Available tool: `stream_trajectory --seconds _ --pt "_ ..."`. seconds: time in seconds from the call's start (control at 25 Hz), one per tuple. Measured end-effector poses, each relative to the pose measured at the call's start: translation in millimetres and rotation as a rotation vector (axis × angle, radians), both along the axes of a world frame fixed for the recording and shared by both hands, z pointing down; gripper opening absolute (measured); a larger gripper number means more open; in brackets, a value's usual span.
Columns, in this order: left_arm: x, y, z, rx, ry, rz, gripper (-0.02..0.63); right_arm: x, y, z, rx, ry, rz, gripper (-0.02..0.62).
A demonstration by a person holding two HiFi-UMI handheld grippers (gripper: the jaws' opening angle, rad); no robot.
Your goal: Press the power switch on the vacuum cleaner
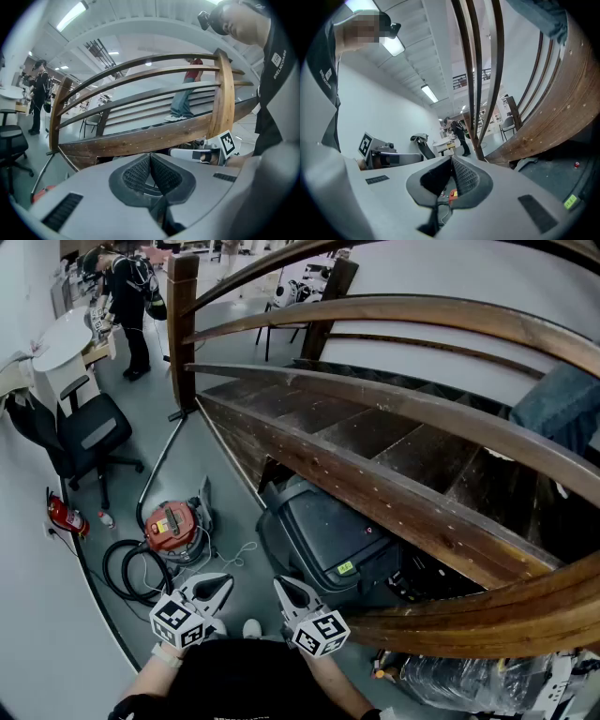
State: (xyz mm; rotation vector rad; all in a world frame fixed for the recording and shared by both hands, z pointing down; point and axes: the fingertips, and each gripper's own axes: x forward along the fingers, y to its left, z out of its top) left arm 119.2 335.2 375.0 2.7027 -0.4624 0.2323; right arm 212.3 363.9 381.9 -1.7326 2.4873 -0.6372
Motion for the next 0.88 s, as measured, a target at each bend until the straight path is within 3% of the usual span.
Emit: stream_trajectory --seconds 0.44,0.88 --pt "12 -14 -1 0.013 -0.022 -0.007 0.015 10 -16 -1 0.014 -0.018 -0.013 0.026" --pt "23 -8 7 0.015 -0.059 -0.081 0.015 28 -20 8 0.002 -0.065 -0.079 0.026"
